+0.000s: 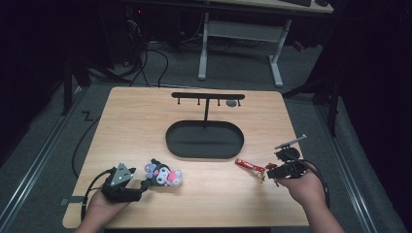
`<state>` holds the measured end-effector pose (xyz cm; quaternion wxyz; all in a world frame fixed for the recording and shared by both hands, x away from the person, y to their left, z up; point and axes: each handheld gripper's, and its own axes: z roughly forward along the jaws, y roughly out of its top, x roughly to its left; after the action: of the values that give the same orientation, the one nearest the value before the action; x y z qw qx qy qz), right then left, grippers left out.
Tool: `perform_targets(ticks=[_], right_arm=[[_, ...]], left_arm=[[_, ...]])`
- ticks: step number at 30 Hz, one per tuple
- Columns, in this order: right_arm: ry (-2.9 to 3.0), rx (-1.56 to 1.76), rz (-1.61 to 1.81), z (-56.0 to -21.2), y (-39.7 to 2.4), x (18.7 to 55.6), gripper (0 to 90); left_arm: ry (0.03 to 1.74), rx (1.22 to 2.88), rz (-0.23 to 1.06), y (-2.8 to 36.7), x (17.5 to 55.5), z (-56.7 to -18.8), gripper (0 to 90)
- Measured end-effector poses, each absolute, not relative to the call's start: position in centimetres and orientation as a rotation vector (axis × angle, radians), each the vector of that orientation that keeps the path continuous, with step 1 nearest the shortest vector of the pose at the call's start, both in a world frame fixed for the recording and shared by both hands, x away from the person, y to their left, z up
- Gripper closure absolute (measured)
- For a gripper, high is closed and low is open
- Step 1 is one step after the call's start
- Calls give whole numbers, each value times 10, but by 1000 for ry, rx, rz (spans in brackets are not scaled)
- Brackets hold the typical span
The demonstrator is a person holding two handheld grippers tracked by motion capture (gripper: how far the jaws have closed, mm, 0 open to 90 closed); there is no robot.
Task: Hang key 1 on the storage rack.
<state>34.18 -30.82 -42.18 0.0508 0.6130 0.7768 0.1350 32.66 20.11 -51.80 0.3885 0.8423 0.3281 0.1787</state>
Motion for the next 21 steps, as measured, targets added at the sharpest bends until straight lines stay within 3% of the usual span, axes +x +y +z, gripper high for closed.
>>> perform_targets(ticks=[21], right_arm=[[2444, 1788, 451, -368, -277, 348, 663]], left_arm=[[838, 2136, 451, 203, 326, -518, 240]])
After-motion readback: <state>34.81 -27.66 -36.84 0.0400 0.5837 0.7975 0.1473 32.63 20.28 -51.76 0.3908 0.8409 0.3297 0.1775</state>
